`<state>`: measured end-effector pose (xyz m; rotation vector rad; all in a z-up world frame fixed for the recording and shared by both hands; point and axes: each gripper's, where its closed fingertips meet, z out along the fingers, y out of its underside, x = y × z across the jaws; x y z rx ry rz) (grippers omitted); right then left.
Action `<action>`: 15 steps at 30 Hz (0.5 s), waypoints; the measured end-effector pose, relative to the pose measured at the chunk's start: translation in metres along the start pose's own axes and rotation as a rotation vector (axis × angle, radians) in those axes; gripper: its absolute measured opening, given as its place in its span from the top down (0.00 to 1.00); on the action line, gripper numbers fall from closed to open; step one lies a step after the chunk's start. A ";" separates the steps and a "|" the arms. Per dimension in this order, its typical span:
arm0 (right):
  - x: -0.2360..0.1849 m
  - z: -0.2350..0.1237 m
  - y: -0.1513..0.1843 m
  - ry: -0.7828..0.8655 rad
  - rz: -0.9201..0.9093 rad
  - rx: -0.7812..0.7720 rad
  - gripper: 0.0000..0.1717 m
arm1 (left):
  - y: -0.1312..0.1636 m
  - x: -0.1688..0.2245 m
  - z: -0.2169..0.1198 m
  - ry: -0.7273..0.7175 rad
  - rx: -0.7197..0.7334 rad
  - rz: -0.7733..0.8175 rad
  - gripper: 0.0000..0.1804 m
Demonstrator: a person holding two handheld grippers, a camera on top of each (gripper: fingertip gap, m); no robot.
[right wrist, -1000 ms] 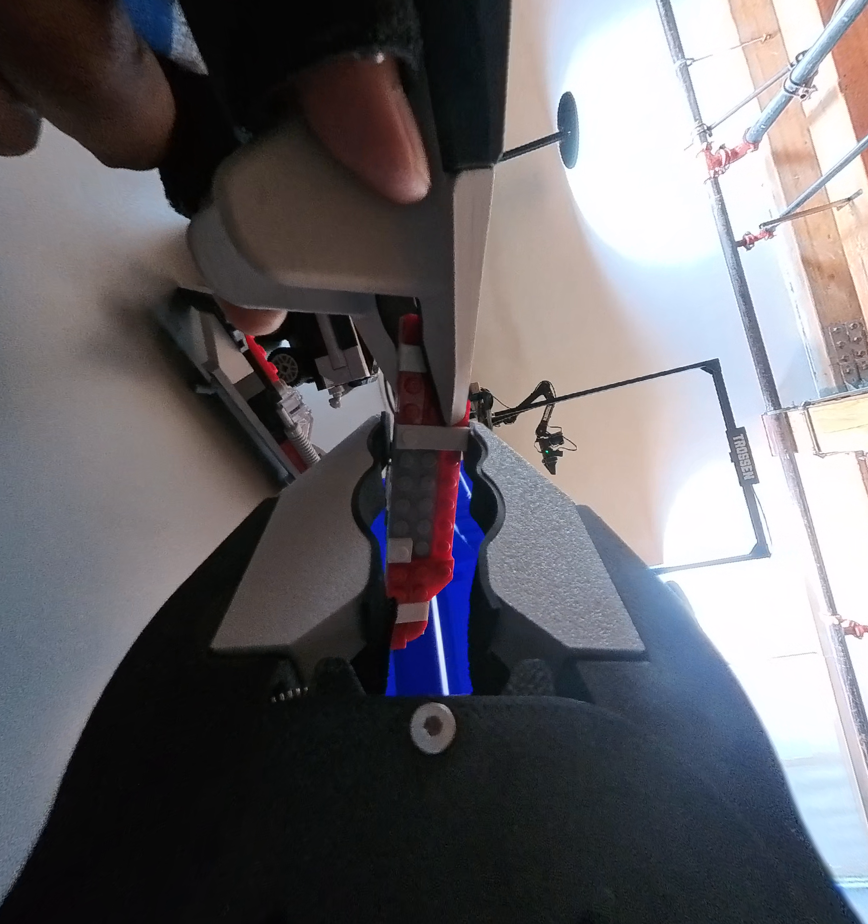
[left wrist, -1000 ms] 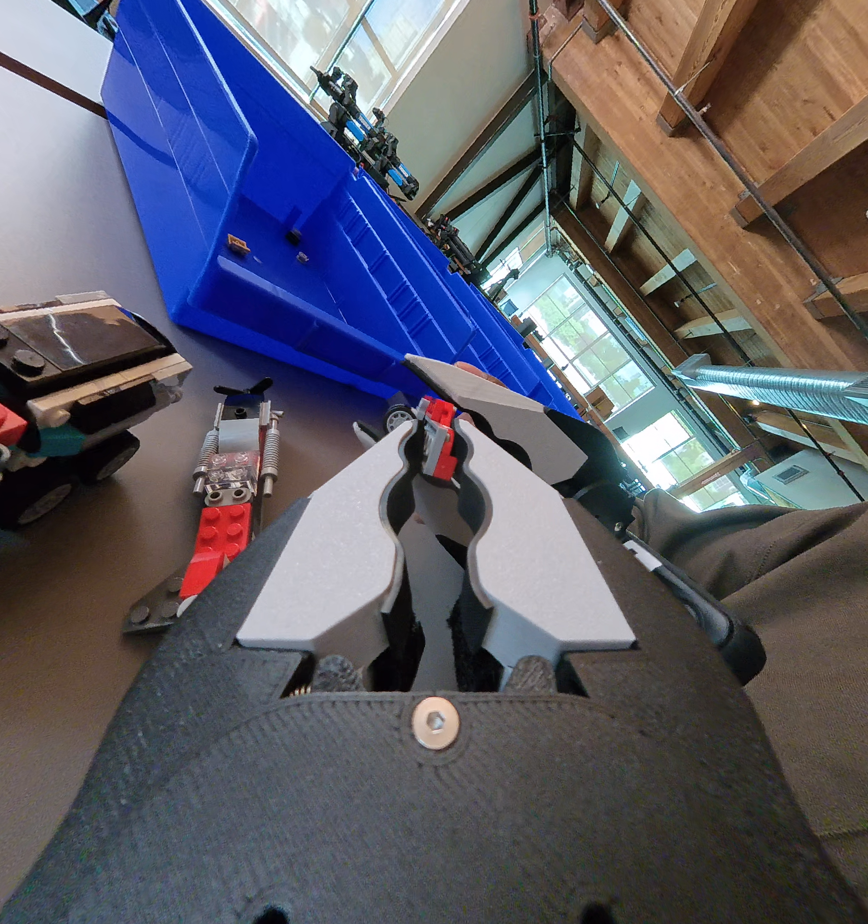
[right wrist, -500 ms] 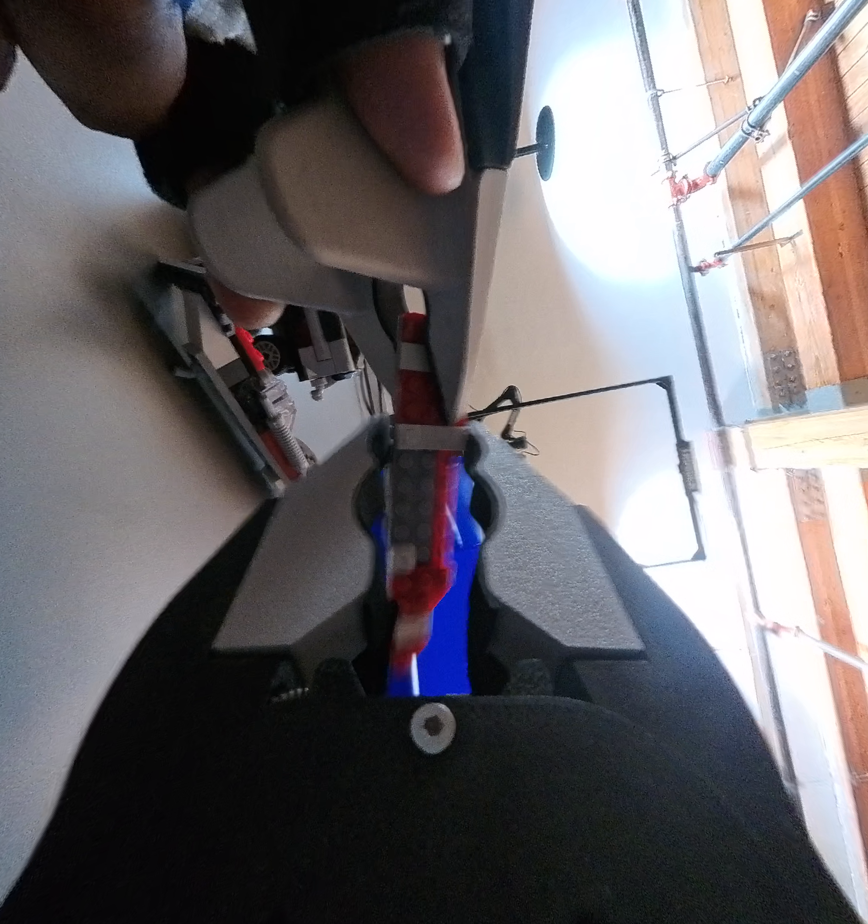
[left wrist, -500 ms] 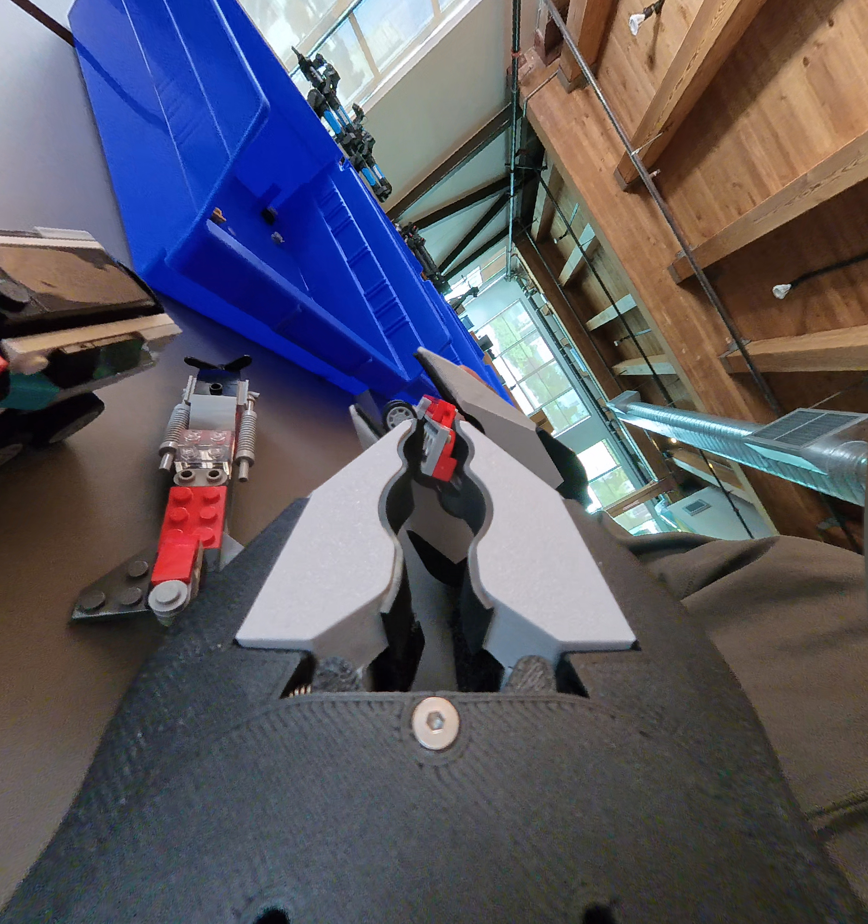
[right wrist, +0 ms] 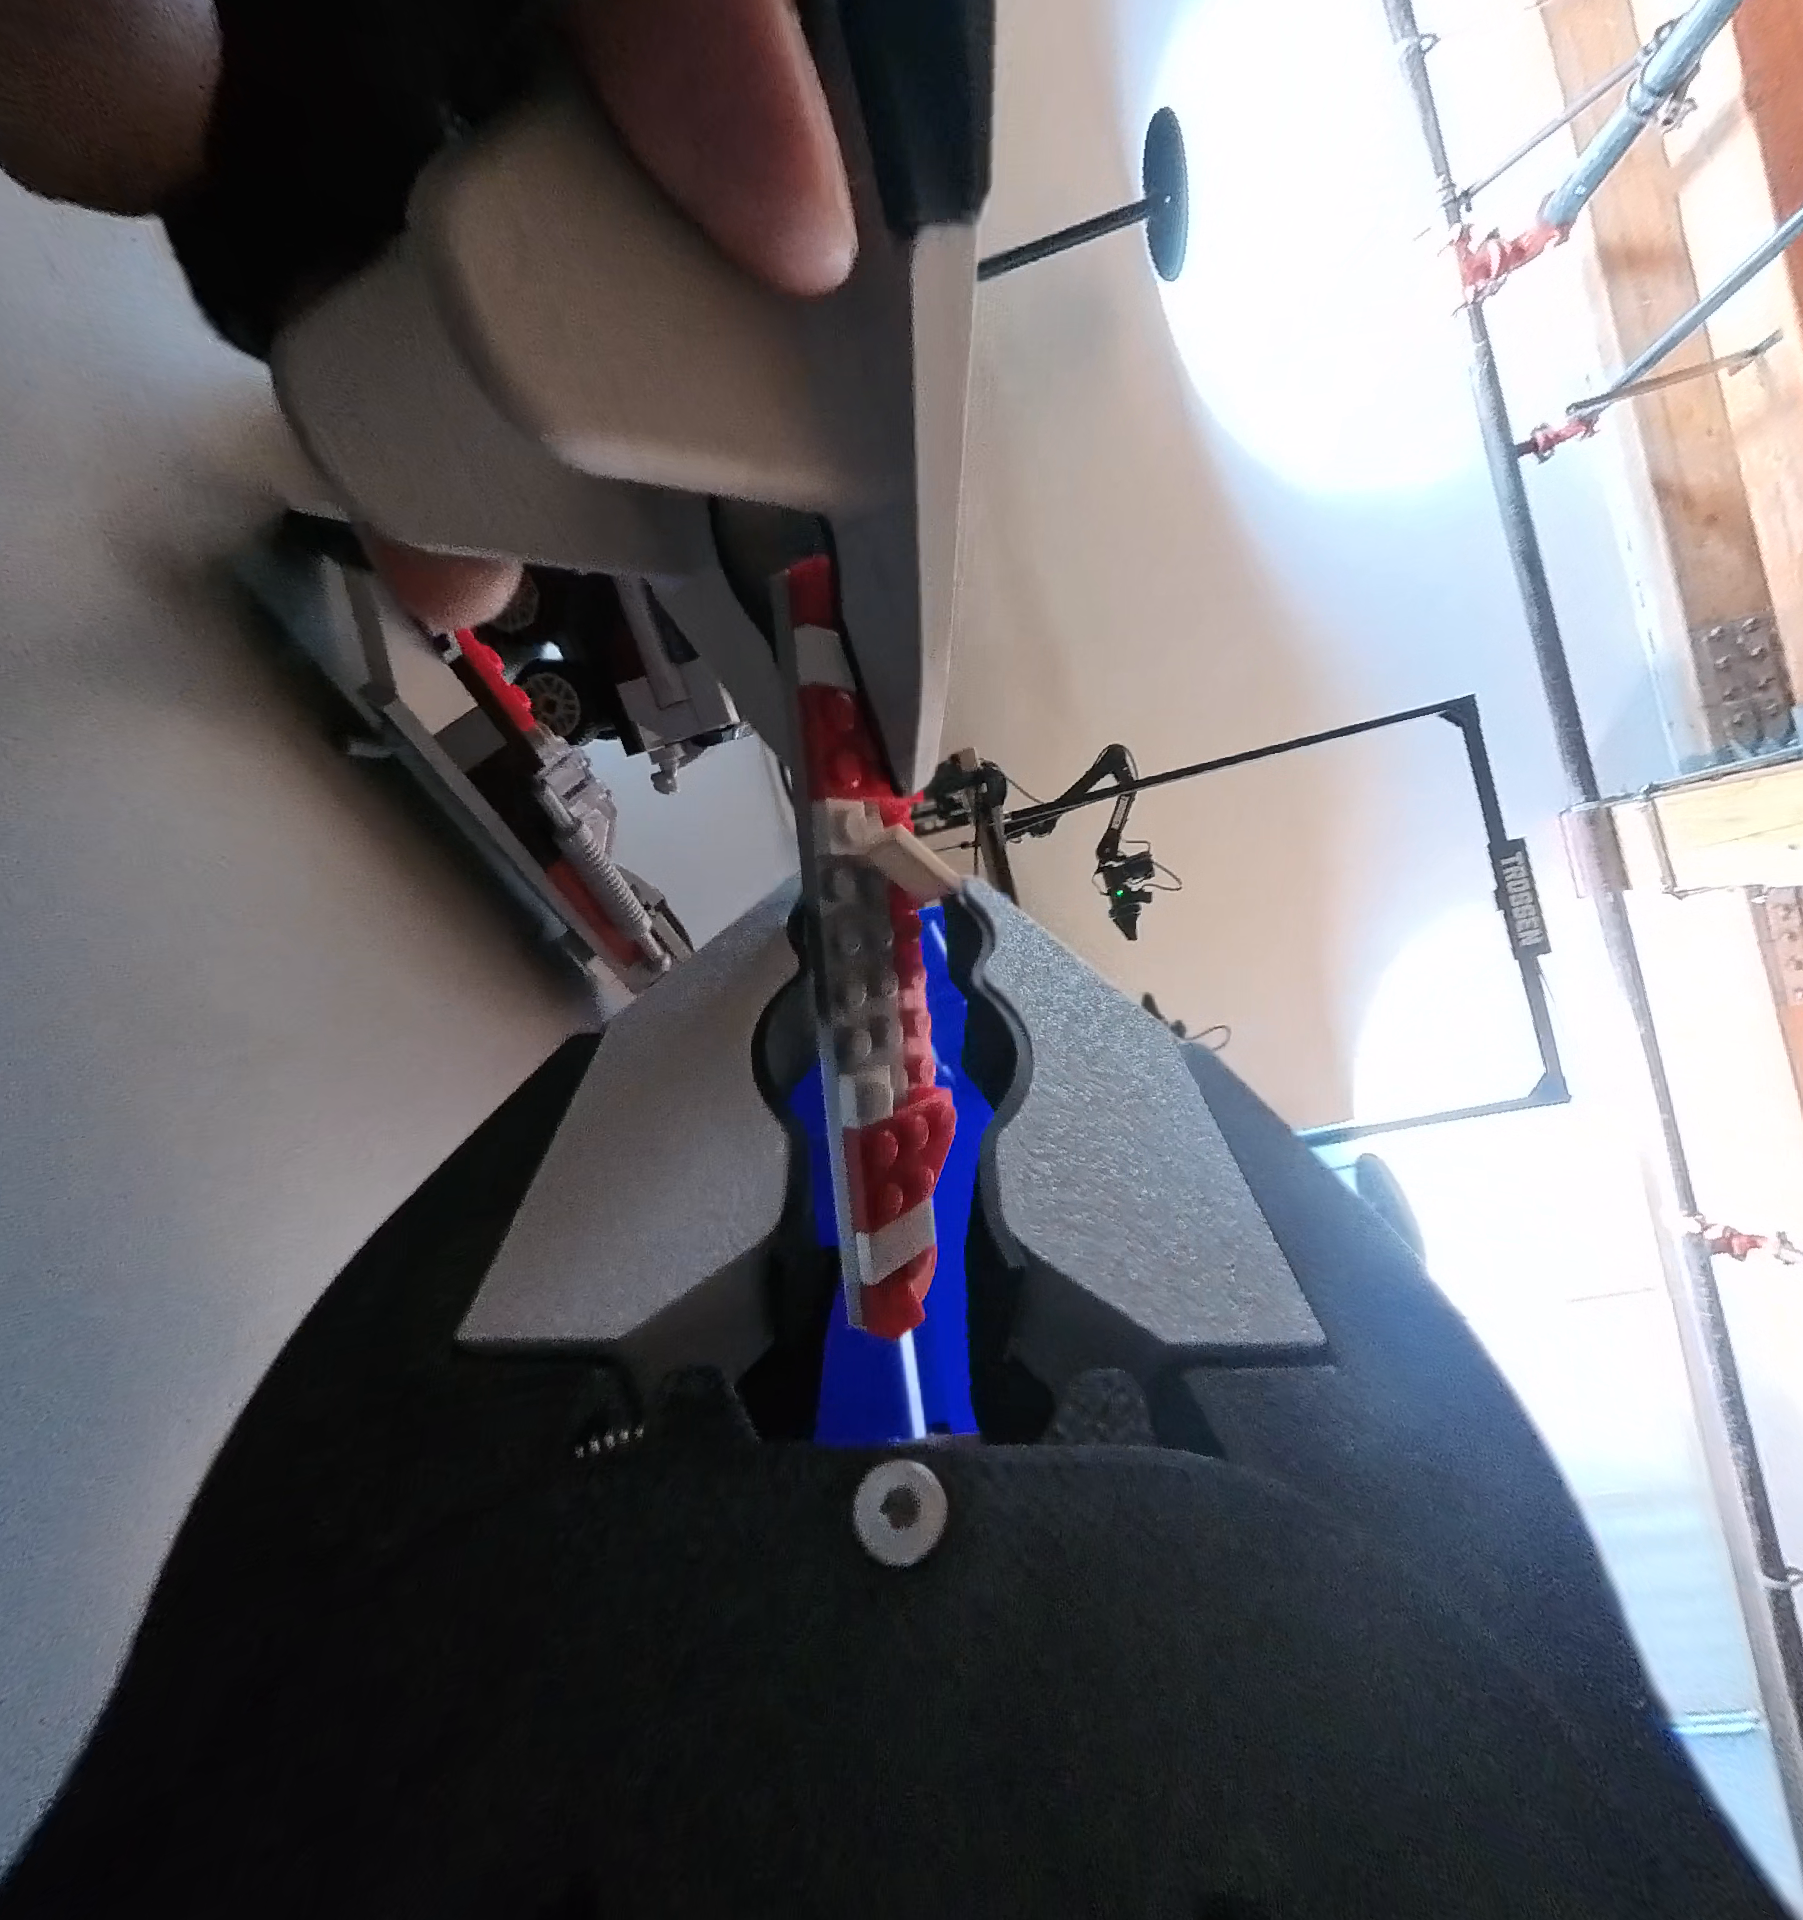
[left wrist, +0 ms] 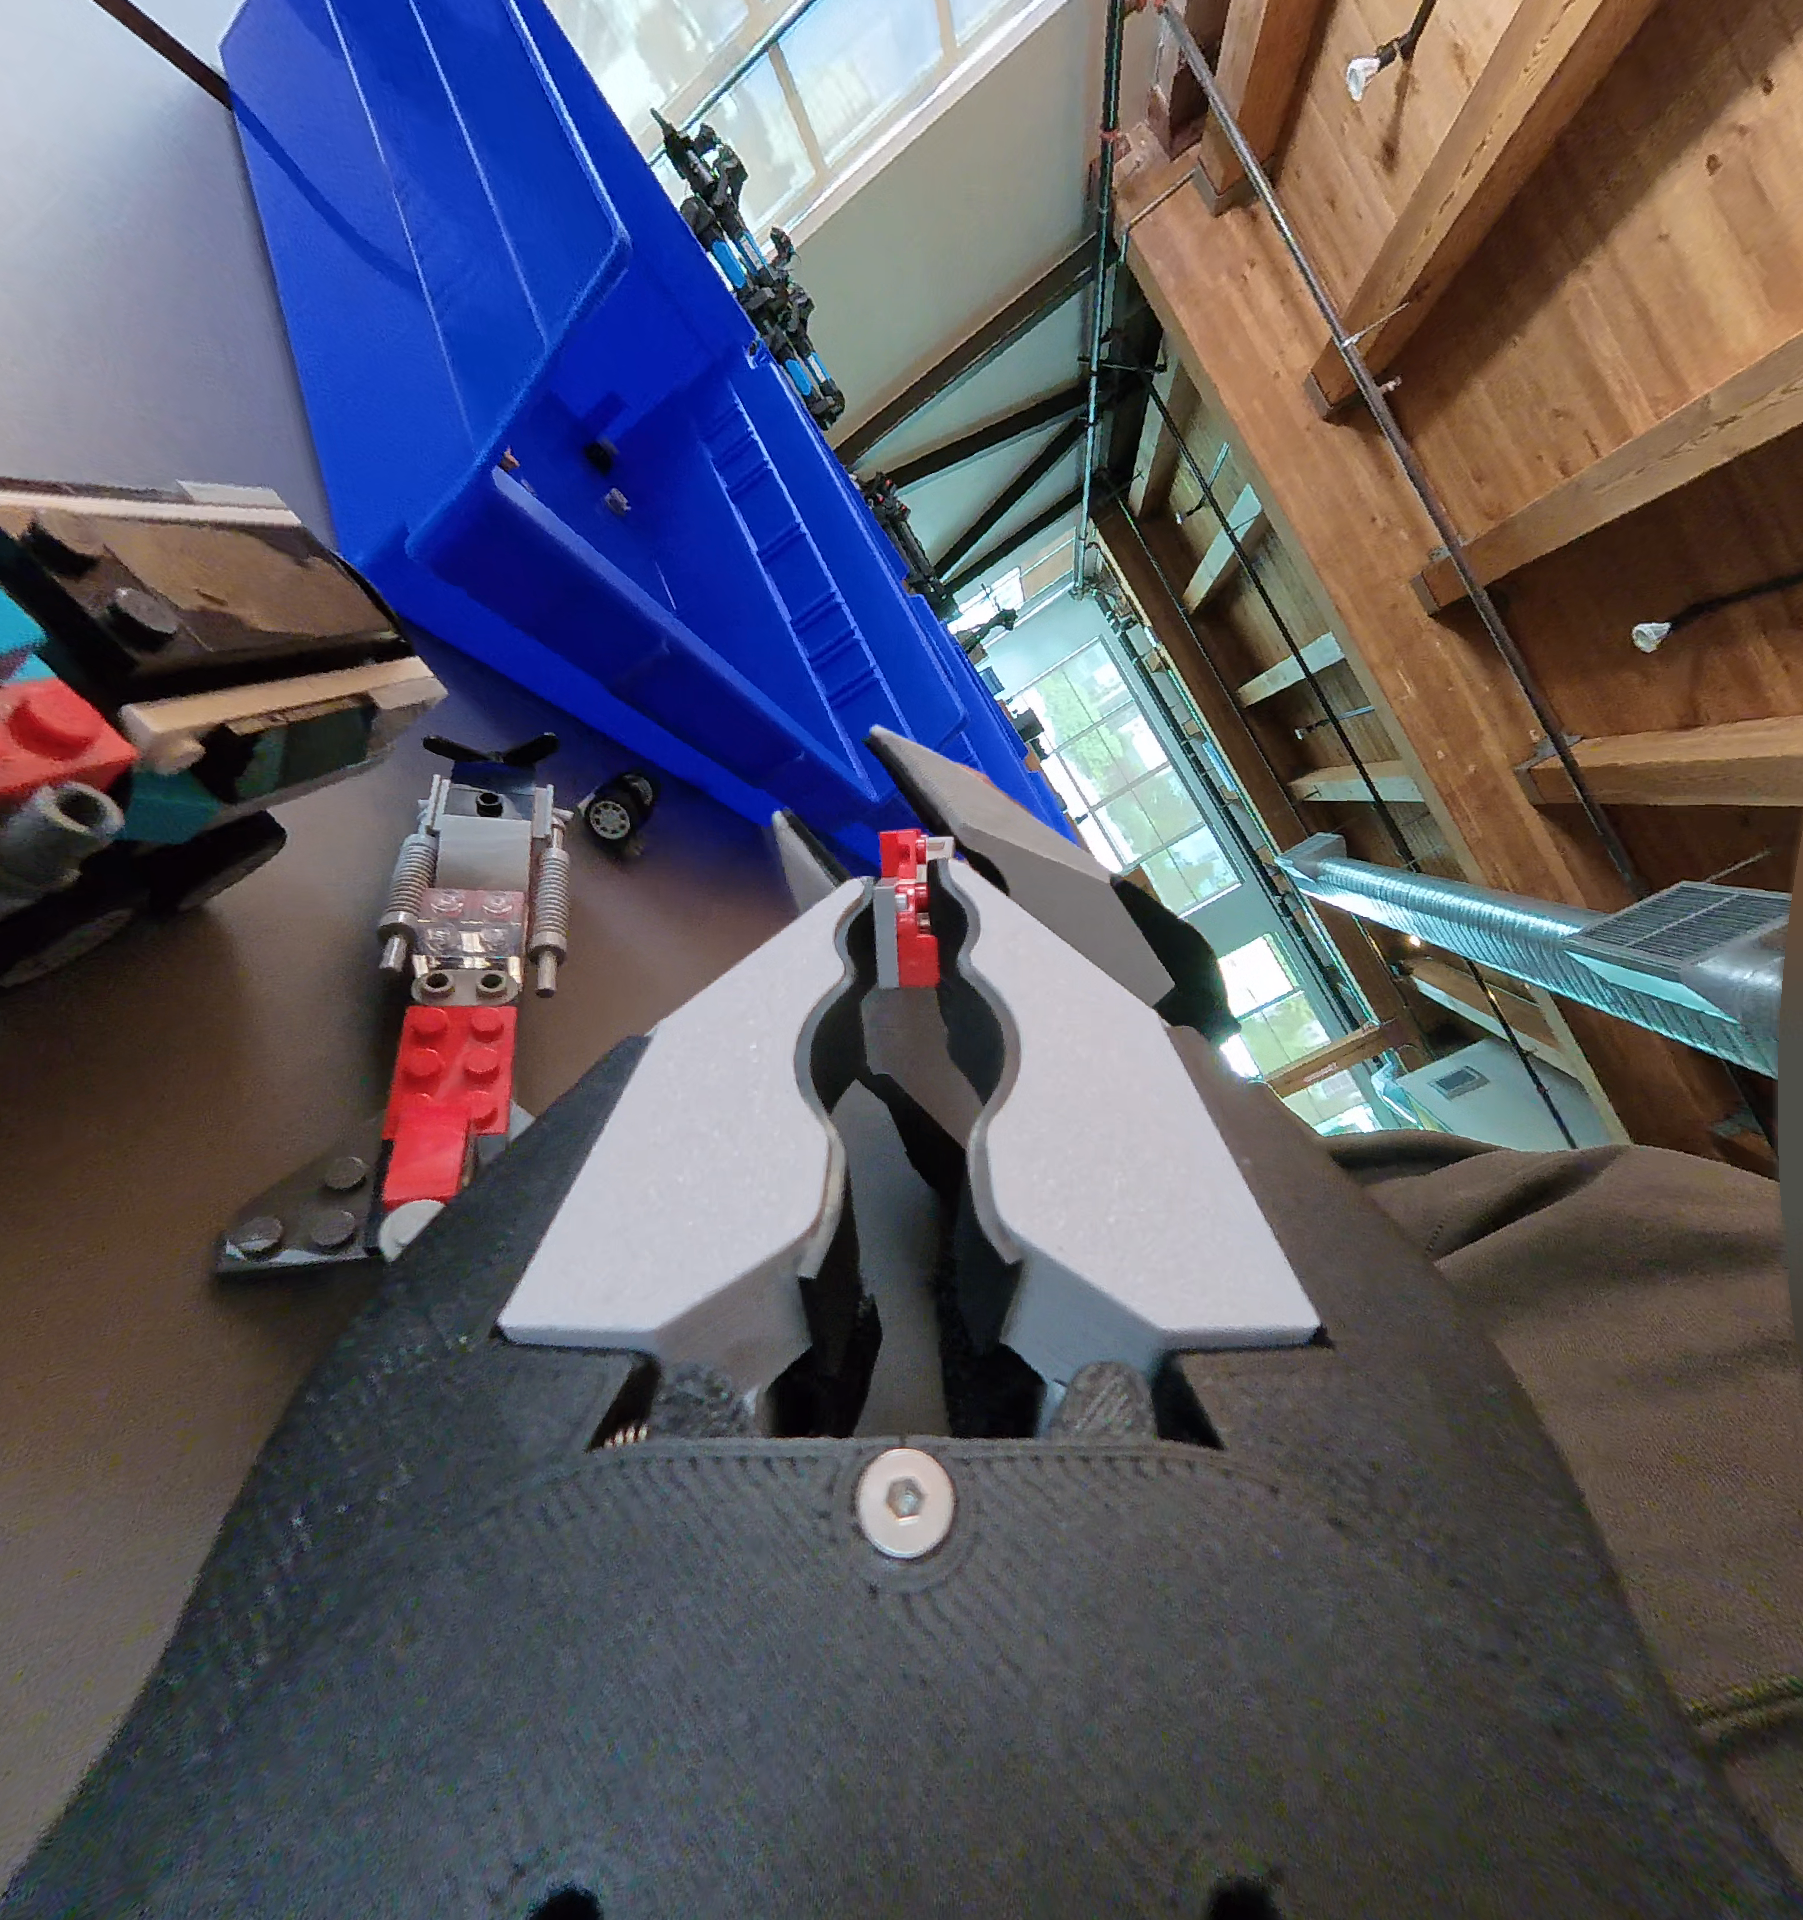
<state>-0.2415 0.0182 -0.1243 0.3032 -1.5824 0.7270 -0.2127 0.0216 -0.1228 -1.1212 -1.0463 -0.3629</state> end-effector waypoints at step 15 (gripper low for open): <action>-0.008 0.000 0.012 -0.074 0.090 -0.037 0.90 | -0.001 -0.004 0.000 -0.022 0.004 0.005 0.95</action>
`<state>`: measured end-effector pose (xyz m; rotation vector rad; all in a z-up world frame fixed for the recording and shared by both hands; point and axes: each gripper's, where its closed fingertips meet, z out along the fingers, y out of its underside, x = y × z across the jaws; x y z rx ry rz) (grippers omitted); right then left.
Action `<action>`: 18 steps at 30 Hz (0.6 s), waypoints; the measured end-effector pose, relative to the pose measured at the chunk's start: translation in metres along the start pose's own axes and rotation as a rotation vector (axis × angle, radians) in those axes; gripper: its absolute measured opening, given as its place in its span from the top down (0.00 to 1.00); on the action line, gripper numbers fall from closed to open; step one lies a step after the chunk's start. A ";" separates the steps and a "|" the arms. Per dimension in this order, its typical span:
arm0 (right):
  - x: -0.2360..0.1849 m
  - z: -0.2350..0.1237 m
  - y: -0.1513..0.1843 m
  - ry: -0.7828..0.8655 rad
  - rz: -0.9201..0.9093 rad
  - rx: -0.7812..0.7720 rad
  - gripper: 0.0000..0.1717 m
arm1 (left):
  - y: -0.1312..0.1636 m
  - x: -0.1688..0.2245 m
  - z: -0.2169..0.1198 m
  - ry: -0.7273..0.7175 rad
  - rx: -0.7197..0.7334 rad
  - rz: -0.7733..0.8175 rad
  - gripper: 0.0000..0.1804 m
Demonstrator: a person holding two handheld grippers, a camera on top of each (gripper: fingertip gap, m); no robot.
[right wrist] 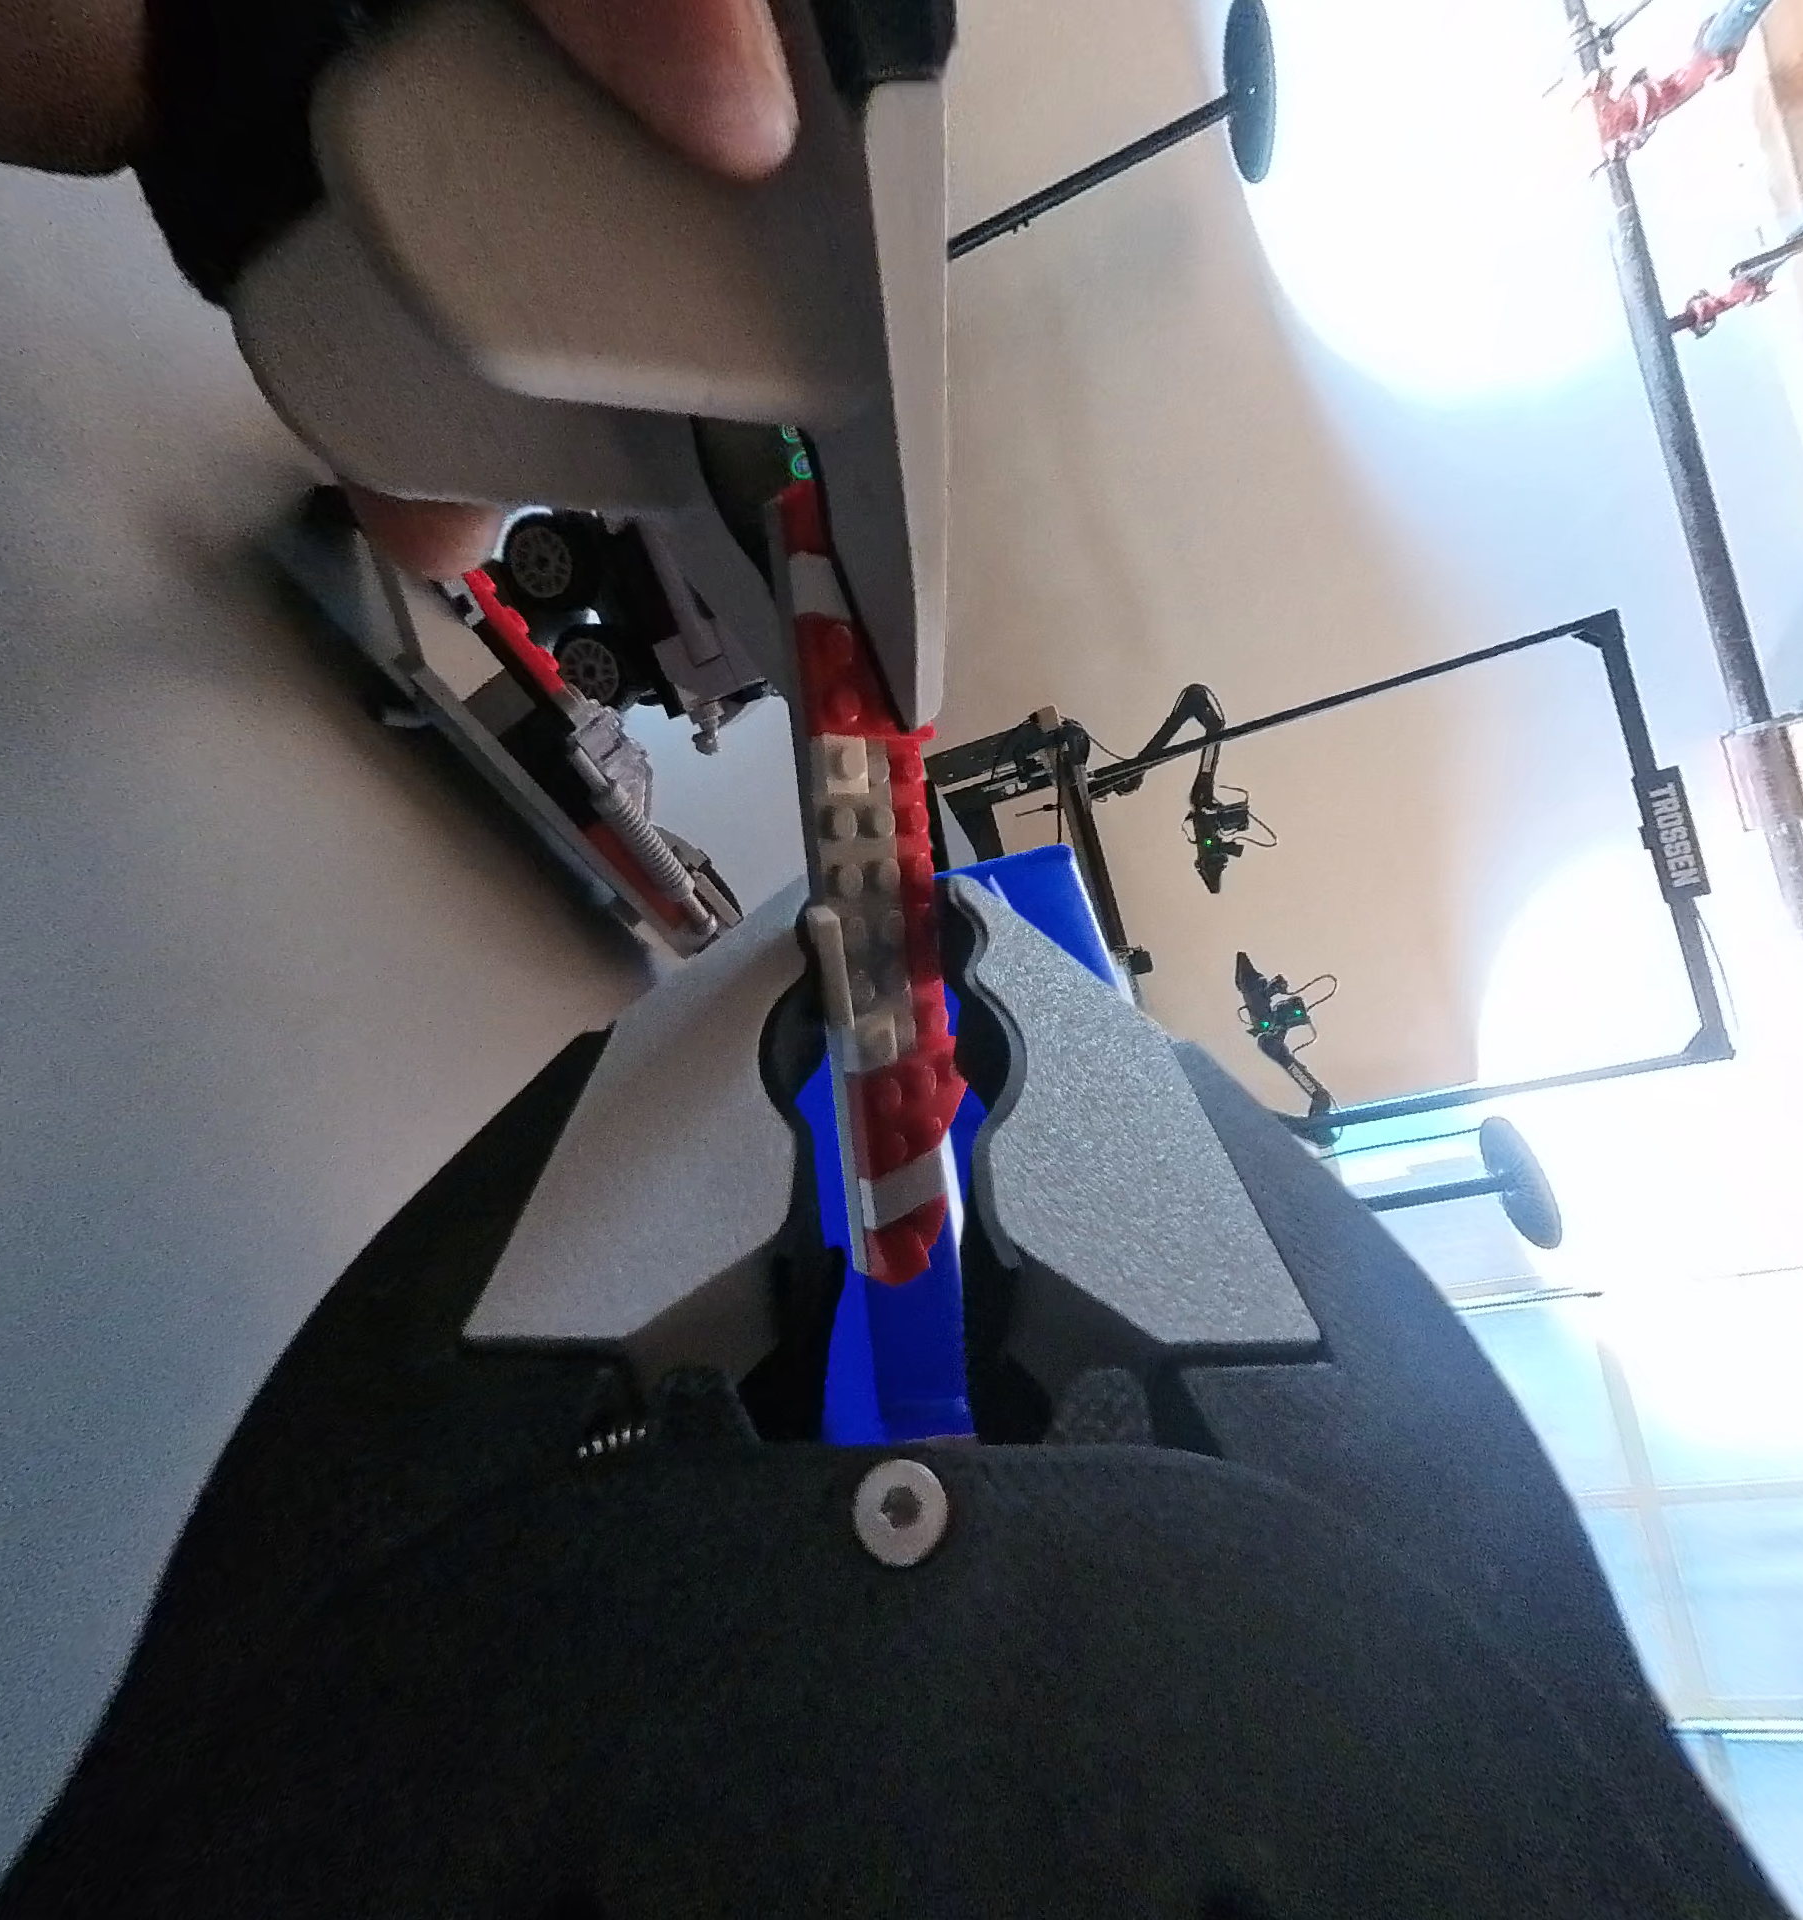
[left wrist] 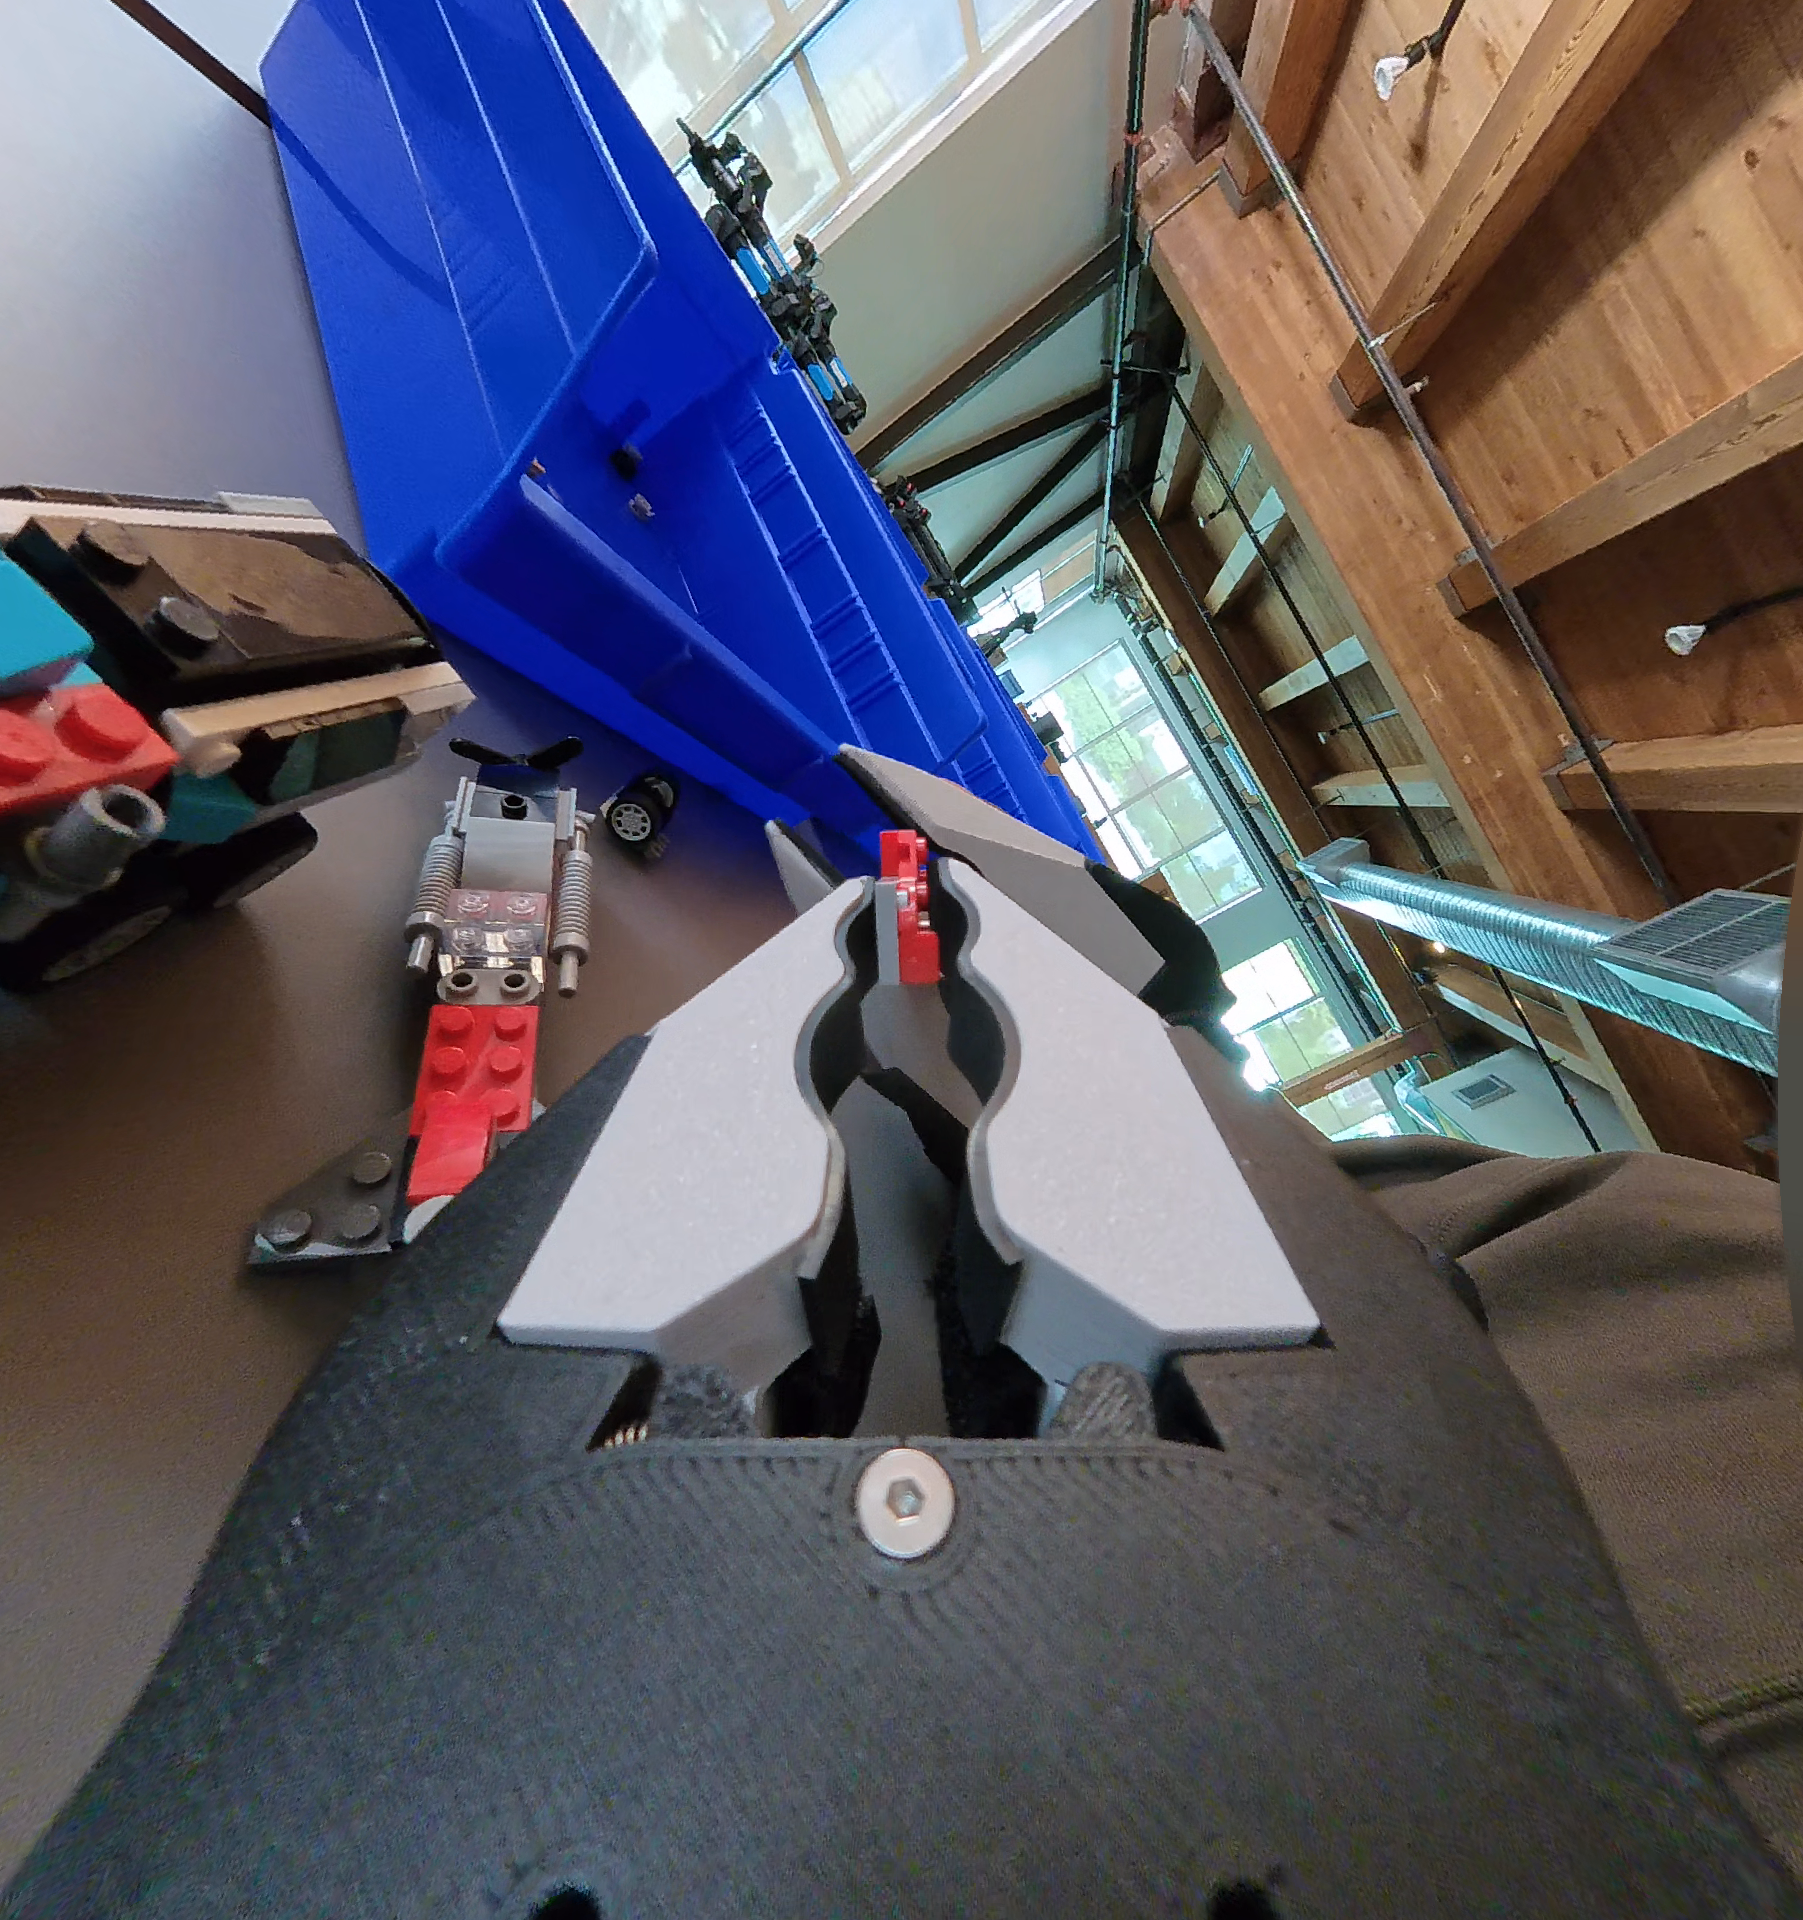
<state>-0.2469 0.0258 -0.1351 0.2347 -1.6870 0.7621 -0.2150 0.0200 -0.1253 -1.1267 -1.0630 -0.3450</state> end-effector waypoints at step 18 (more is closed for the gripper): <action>-0.006 -0.001 0.001 -0.049 0.055 -0.005 0.86 | -0.012 -0.004 -0.006 -0.019 0.073 0.004 0.95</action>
